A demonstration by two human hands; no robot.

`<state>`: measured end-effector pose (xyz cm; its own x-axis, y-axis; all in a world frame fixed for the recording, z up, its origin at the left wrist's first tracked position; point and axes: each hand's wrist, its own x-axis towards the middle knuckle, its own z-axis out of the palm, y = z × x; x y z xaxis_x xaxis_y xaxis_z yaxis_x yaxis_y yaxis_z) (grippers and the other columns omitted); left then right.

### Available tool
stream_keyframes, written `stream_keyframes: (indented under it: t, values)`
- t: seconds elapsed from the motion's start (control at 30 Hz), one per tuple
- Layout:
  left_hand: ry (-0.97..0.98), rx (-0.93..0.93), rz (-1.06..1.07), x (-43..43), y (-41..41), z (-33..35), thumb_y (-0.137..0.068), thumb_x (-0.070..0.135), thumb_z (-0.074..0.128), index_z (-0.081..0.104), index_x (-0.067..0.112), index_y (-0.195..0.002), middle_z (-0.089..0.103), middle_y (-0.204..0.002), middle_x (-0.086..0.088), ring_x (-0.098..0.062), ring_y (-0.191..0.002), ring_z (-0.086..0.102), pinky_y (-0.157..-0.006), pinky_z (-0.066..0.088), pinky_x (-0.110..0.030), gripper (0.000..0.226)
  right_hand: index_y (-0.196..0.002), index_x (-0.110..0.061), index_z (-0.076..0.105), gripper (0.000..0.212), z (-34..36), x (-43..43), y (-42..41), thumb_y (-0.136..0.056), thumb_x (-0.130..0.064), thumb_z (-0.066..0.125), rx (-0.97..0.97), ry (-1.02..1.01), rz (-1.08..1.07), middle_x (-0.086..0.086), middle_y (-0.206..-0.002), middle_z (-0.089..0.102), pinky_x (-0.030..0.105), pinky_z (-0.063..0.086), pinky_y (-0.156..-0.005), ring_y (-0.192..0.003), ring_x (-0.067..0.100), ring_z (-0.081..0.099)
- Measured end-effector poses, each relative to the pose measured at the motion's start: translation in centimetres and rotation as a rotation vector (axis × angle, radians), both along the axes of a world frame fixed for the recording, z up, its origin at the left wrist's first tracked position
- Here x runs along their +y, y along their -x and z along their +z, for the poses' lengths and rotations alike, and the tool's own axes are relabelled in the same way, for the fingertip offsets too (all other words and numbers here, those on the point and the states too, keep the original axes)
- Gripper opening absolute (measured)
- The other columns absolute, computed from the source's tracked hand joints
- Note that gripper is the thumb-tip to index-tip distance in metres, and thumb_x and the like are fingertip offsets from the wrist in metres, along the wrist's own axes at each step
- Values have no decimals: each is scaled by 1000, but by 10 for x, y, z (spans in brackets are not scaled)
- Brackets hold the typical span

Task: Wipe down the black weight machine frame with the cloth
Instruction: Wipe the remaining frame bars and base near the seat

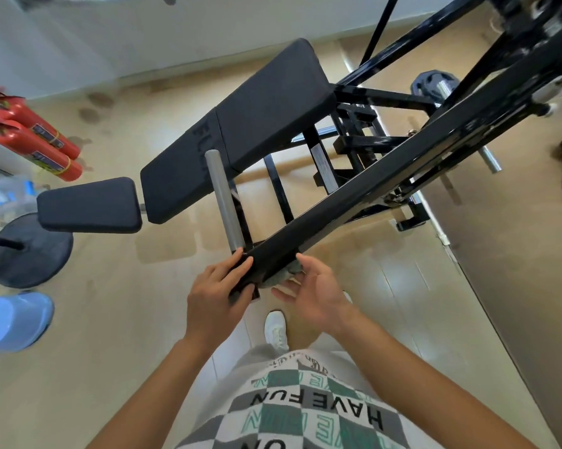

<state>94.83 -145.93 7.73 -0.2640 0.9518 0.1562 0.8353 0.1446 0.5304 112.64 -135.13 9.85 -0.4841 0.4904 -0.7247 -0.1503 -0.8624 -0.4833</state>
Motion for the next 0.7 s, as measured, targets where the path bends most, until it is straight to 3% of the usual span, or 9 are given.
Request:
stream_keyframes:
  t: [0.07, 0.23, 0.4, 0.53, 0.63, 0.7]
  values:
    - [-7, -8, 4, 1, 0, 0, -89, 30, 68, 67, 17, -133, 63, -140, -2, -25, -108, 66, -88, 54, -36, 47, -117, -10, 59, 36, 1, -8, -3, -95, -38, 52, 7, 24, 26, 15, -115, 61, 51, 44, -108, -115, 34, 60]
    - [-23, -4, -7, 0, 2, -3, -86, 21, 79, 67, 17, -133, 62, -141, -2, -26, -109, 65, -89, 54, -38, 49, -127, -3, 65, 53, 10, -4, -21, -85, -36, 58, 58, 100, -121, 17, -119, 67, 44, 49, -95, -110, 34, 62]
    - [-27, 16, -7, 0, -2, -2, -84, 18, 80, 67, 15, -134, 62, -141, -3, -26, -108, 64, -89, 54, -40, 51, -118, -10, 70, 43, 12, 14, -30, -84, -35, 62, 72, 93, -300, 13, -120, 66, 48, 47, -101, -116, 35, 61]
    - [-1, 7, 16, -2, -4, -2, -86, 15, 78, 65, 16, -136, 60, -144, -2, -27, -111, 62, -93, 52, -41, 52, -114, -12, 66, 30, 13, 4, -17, -91, -31, 59, 70, 64, -235, 12, -117, 63, 48, 52, -95, -115, 34, 60]
    - [22, -40, 62, -1, -12, 0, -86, 13, 77, 64, 17, -138, 58, -145, -1, -26, -115, 60, -97, 50, -42, 53, -125, -8, 64, 37, 2, -9, -6, -98, -32, 58, 45, 92, -140, 13, -118, 65, 46, 57, -91, -119, 36, 60]
    - [26, -51, 90, -1, -17, 3, -85, 10, 78, 64, 16, -137, 59, -144, -1, -27, -116, 60, -98, 49, -41, 53, -122, -7, 64, 34, -3, -13, 1, -96, -30, 63, 25, 112, -106, 15, -119, 65, 45, 58, -91, -120, 37, 60]
